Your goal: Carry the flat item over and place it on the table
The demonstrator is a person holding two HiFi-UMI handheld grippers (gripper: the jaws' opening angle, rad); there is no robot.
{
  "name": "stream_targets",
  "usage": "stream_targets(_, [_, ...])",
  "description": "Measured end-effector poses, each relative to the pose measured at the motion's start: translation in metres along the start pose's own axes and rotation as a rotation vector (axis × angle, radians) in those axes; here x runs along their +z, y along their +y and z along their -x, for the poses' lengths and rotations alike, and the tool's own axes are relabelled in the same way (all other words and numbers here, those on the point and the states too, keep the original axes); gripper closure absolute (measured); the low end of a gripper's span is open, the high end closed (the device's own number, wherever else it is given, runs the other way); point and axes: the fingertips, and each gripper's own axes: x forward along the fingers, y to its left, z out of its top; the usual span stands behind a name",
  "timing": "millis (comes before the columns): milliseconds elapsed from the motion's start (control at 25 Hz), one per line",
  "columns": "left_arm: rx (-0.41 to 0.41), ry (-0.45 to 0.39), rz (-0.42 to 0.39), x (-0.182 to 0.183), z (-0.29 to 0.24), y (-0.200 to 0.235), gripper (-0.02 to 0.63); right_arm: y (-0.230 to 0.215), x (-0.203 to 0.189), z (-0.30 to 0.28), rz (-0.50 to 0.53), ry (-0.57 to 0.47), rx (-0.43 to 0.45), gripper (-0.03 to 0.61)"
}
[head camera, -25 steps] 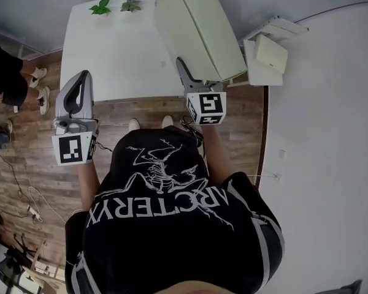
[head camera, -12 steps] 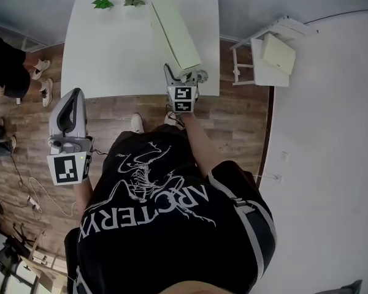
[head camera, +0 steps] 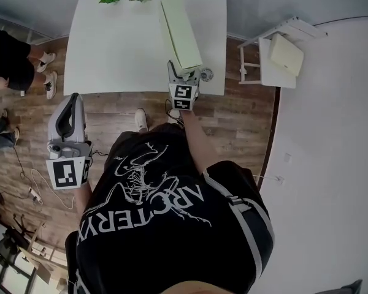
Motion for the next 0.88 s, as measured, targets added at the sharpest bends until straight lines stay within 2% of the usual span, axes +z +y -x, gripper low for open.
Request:
stream_targets(280, [-0.029, -0.053, 0.024, 0.003, -0.003, -0.007, 0.603, 0.000, 0.000, -0.005, -0.014, -0.010, -0.004, 0.279])
stream_targets(520, [-0.031, -0.056, 0.019, 0.002, -0.002, -0.007, 0.603, 0.001, -0.005, -0.005, -0.015, -0.008, 0.000, 0.257])
stream_targets(680, [-0.033, -0.054, 0.017, 0.004, 0.000, -0.007, 0.603, 0.006, -0.008, 0.000, -0.058, -0.023, 0.028, 0.204])
stream_targets(880, [-0.054, -0.060, 0.018, 0.001, -0.007, -0.009, 0.603, 0.003, -0.005, 0.007, -0.079, -0.050, 0.033, 0.178])
